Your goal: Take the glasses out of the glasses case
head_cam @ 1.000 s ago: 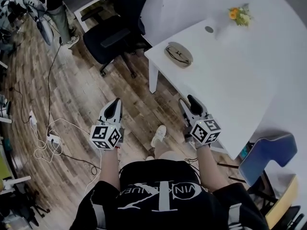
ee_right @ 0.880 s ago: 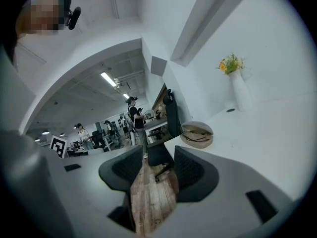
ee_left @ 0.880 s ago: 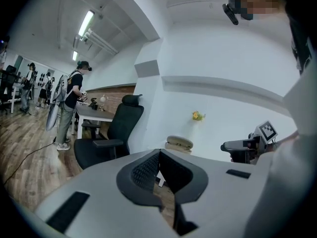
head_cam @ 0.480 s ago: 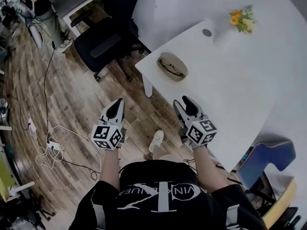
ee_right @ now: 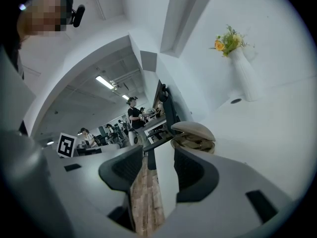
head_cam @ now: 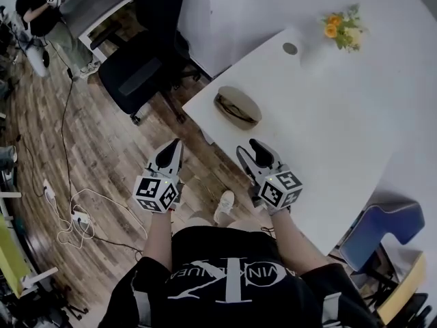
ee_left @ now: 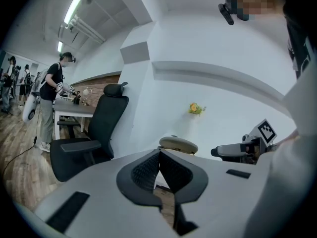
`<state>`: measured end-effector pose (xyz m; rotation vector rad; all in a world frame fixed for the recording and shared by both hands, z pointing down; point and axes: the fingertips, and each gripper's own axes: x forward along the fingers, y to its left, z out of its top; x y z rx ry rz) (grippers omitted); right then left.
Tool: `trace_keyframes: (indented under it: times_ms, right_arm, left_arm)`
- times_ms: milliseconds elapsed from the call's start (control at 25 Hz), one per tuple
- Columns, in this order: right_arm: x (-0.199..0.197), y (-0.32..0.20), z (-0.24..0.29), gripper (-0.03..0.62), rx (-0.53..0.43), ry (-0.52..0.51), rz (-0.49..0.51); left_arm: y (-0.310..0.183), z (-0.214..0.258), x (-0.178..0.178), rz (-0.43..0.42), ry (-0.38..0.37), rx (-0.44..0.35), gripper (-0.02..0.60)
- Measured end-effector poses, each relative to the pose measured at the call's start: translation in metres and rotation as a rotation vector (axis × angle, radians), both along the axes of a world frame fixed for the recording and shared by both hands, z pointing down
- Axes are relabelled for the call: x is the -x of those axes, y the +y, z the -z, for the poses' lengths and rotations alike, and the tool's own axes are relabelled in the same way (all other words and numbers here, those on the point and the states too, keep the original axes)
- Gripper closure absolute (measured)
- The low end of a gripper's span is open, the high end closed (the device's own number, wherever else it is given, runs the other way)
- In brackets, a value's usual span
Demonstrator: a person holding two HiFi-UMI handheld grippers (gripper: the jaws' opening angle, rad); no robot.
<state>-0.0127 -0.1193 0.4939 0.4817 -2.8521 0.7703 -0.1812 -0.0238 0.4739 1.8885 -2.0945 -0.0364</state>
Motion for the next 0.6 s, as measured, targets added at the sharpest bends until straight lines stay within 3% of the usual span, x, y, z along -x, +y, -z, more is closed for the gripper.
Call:
trace_keyframes:
  times_ms: [320, 600]
  right_arm:
    - [0.001, -0.008, -0.009, 0.407, 0.031, 0.000, -0.010]
    - [0.005, -0.023, -0.013, 0.407, 0.041, 0.016, -0.056]
  left_arm:
    - [-0.037, 0.001, -0.009, -0.080, -0.001, -0.001, 0.568]
    - [-0.077, -0.003, 0.003, -0.166, -0.008, 0.009, 0.568]
